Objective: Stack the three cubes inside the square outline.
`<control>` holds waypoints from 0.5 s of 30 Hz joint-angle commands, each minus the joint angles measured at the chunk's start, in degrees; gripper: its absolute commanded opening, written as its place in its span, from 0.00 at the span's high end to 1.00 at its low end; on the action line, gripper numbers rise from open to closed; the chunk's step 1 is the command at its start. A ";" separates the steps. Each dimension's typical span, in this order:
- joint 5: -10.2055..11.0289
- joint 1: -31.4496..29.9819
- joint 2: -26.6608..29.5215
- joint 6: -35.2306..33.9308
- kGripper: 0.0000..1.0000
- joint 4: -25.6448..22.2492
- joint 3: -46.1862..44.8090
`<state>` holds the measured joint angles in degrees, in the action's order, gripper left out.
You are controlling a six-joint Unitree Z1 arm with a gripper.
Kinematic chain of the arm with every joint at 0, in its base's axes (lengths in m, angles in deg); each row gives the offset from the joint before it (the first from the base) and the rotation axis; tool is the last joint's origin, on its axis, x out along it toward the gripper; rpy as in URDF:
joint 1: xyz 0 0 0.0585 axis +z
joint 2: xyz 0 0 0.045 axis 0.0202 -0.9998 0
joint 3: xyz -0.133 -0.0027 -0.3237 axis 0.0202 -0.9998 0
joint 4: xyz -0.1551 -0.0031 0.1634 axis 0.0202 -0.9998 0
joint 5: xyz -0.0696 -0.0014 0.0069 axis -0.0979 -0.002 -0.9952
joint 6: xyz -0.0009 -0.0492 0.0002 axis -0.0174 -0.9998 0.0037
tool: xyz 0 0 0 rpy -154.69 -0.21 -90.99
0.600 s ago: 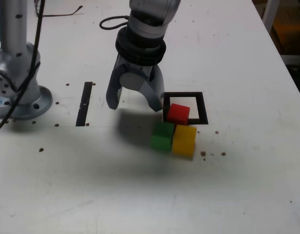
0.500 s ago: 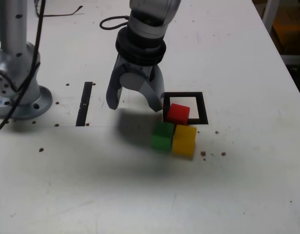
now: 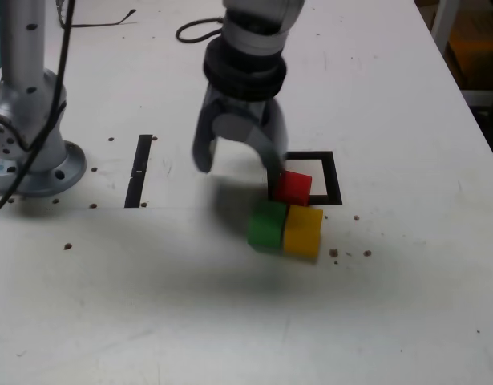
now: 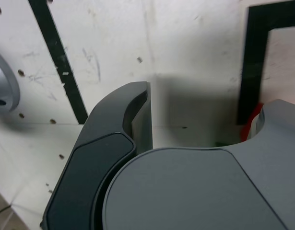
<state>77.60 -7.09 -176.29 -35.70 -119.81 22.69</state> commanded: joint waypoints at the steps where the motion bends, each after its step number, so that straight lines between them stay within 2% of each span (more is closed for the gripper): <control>1: 1.12 0.28 -0.62 0.24 0.17 -0.28 1.39; 11: 4.51 0.48 -2.43 0.66 0.17 -1.56 5.21; 15: 5.13 0.39 -3.32 1.18 0.17 -1.39 6.43</control>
<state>82.60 -6.66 -179.16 -34.61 -121.28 28.57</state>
